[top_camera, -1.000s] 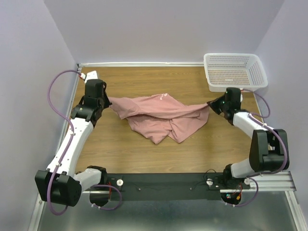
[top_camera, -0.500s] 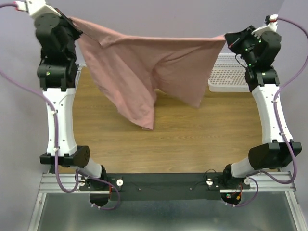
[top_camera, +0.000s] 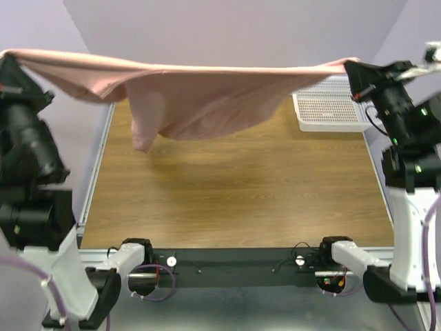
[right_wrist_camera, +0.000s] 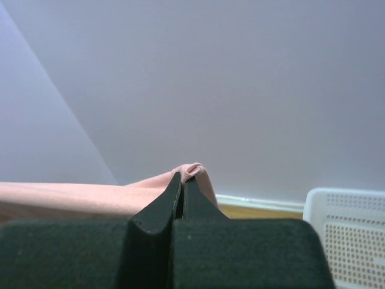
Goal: Fold and stack the t-shirts
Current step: Flatten the tshirt out
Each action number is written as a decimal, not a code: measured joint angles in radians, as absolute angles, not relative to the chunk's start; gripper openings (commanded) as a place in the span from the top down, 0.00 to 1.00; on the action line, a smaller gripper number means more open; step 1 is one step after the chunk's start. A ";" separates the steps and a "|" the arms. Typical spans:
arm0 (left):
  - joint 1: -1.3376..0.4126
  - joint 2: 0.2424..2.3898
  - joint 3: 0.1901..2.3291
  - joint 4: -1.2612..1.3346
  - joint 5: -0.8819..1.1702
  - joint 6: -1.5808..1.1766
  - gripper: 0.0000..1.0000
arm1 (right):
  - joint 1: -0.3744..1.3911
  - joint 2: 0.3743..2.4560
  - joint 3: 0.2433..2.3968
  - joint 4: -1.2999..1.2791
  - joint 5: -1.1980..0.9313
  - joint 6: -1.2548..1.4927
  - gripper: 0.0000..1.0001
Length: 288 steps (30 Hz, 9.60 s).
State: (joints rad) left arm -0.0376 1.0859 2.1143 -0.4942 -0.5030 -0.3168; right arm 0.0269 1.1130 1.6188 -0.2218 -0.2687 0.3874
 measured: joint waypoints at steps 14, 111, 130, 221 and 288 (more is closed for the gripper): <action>-0.075 0.907 1.967 -0.389 -0.530 -0.165 1.00 | 0.028 0.955 1.586 -0.257 -0.299 0.297 1.00; -0.062 1.486 0.764 -0.394 -0.239 -0.748 0.61 | 0.080 1.381 0.678 -0.465 -0.009 0.680 0.50; 0.035 1.506 0.783 -0.369 -0.246 -0.666 0.35 | 0.072 1.256 0.627 -0.638 0.092 0.779 0.46; -0.114 1.707 1.072 -0.382 -0.211 -0.621 0.28 | 0.360 1.776 1.179 -0.554 0.153 0.440 0.40; -0.044 1.932 1.280 -0.207 0.148 -0.823 0.01 | 0.360 1.533 1.155 -0.643 -0.065 0.497 0.07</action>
